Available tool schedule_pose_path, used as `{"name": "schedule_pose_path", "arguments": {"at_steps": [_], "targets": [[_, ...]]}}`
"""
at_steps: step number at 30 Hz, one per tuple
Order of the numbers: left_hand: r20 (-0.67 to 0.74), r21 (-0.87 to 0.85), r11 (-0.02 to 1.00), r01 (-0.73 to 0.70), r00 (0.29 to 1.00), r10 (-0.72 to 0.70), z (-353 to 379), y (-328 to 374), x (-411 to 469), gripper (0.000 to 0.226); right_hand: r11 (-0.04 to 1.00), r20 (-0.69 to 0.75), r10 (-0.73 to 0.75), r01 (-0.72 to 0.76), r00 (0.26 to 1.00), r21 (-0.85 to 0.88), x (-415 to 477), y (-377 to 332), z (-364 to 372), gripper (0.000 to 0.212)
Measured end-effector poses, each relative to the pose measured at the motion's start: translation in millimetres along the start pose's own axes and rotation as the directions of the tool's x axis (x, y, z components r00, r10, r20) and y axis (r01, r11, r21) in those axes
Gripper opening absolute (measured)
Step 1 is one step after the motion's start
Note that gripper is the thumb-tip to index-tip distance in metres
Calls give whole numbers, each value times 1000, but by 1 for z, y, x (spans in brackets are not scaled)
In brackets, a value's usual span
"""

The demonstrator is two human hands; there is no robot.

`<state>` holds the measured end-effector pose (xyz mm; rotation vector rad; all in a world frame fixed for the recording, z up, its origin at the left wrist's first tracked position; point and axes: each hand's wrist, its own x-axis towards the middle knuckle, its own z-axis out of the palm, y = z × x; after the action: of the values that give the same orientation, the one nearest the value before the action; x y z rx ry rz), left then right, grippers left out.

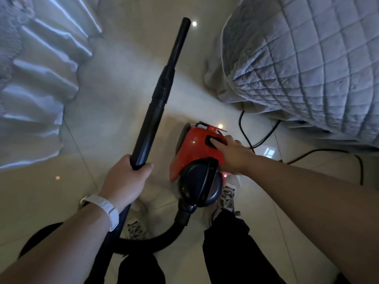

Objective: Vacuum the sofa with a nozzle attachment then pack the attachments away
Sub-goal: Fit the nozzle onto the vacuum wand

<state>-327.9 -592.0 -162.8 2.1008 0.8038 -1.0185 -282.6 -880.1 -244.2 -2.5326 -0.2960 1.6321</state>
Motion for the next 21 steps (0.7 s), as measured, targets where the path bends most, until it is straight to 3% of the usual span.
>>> {"name": "schedule_pose_path", "arguments": {"at_steps": [5, 11, 17, 21], "targets": [[2, -54, 998, 27, 1000, -27, 12, 7, 5, 28, 996, -72, 31, -36, 997, -79, 6, 1, 6, 91], [-11, -84, 996, 7, 1000, -8, 21, 18, 1, 25, 990, -55, 65, -72, 996, -122, 6, -6, 15, 89], [-34, -134, 990, -44, 999, 40, 17, 27, -10, 21, 993, -88, 108, -112, 990, -48, 3, -7, 22, 89], [-39, -192, 980, -56, 998, 50, 5, 34, -26, 19, 983, -76, 175, -170, 982, 68, -17, -9, 28, 77]]}}
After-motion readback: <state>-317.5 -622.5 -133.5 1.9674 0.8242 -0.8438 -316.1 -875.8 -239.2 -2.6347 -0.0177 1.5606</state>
